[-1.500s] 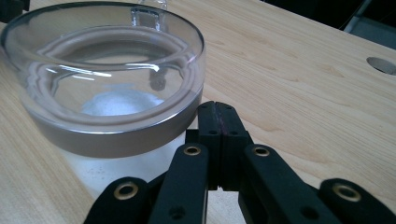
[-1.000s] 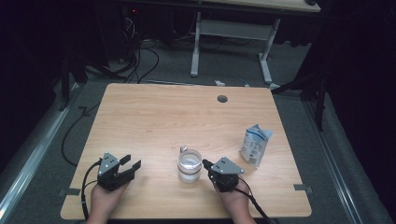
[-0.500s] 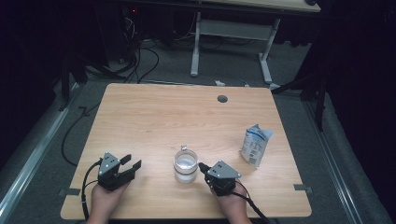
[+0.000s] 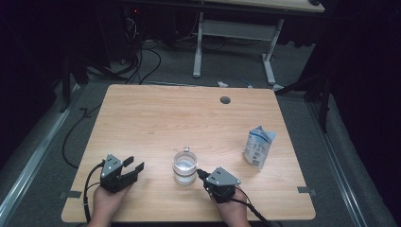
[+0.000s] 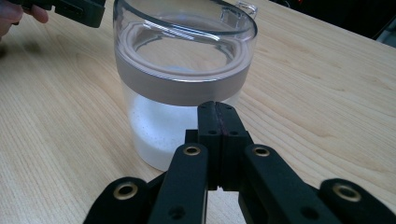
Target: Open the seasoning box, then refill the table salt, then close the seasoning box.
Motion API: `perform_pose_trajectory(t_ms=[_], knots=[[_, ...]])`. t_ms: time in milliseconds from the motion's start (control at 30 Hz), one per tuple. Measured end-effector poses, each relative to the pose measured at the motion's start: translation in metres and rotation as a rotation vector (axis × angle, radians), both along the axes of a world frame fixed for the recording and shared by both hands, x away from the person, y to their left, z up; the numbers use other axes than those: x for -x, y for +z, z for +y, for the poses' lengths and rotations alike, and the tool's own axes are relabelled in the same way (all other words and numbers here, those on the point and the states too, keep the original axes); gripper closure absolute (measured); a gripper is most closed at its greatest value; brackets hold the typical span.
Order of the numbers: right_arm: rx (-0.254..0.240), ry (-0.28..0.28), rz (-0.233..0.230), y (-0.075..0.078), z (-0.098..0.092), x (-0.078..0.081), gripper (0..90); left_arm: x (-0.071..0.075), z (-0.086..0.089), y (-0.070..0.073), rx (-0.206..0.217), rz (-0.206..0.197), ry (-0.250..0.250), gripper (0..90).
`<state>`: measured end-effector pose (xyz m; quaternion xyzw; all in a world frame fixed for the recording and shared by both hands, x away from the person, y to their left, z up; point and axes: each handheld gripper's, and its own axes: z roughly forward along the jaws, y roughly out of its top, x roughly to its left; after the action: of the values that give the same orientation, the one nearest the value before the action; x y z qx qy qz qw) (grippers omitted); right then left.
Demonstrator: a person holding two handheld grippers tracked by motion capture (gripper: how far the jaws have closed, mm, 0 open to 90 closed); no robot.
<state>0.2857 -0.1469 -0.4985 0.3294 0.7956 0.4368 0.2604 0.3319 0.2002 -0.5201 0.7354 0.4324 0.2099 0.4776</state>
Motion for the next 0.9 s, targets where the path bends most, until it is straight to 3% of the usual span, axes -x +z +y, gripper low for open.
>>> perform_pose_trajectory(t_ms=[333,533,900], knots=[[0.018,-0.086,0.013,-0.002,-0.037,-0.016,88.6,-0.001,0.001,0.0,0.001,0.002,0.008,48.5],[0.026,-0.141,0.037,-0.008,-0.065,-0.021,83.3,0.0,0.001,-0.001,-0.006,0.004,0.016,48.5],[-0.024,-0.233,0.068,-0.019,-0.114,-0.01,71.7,-0.001,0.006,-0.002,-0.029,0.004,0.05,48.1]])
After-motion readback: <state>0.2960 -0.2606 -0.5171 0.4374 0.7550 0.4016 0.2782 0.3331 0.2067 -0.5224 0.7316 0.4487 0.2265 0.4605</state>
